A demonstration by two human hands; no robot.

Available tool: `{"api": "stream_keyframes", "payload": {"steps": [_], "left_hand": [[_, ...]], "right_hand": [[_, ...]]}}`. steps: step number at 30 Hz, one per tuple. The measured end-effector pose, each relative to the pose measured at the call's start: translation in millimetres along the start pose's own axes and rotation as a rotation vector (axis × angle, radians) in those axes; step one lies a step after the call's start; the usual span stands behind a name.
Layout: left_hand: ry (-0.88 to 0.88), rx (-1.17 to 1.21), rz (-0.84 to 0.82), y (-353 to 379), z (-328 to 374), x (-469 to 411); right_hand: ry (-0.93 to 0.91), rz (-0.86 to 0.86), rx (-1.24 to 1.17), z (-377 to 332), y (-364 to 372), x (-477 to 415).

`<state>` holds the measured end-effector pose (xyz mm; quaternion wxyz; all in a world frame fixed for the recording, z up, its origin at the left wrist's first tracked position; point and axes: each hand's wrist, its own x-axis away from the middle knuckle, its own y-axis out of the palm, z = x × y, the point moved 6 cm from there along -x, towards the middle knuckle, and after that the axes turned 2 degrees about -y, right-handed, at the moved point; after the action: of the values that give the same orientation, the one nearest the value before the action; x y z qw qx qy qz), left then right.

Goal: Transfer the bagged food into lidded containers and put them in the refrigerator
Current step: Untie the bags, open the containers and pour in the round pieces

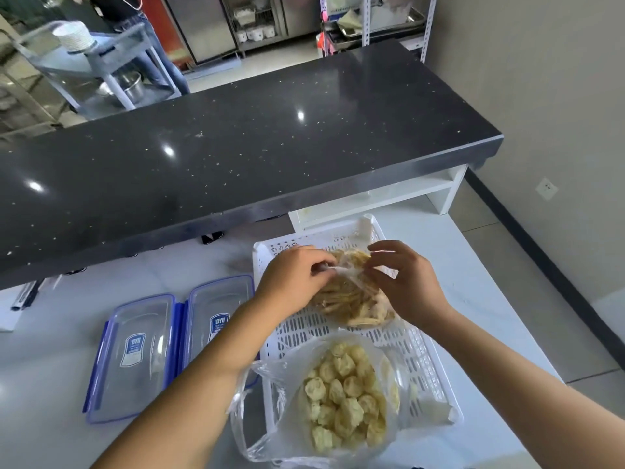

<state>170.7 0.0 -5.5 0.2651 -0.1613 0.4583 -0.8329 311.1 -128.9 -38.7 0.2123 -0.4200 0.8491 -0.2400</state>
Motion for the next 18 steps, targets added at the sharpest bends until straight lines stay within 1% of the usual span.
{"api": "stream_keyframes", "payload": {"steps": [5, 8, 9, 11, 13, 16, 18], "left_hand": [[-0.154, 0.361, 0.248, -17, -19, 43], [-0.261, 0.567, 0.377, -14, -35, 65], [-0.313, 0.622, 0.399, -9, -42, 70], [-0.383, 0.676, 0.395, 4, -50, 76], [-0.384, 0.671, 0.368, 11, -51, 78], [-0.338, 0.628, 0.379, 1, -46, 78], [-0.297, 0.570, 0.349, -11, -39, 73]], "right_hand": [[-0.007, 0.004, -0.260, -5, -20, -11], [0.180, 0.036, -0.563, 8, -24, -11], [0.245, 0.027, -0.612, 13, -21, -8], [0.308, -0.038, -0.546, 24, -14, -3], [0.290, -0.124, -0.421, 27, -12, -3], [0.139, -0.238, -0.303, 6, -19, -11], [-0.032, -0.337, -0.158, -17, -20, -17]]}}
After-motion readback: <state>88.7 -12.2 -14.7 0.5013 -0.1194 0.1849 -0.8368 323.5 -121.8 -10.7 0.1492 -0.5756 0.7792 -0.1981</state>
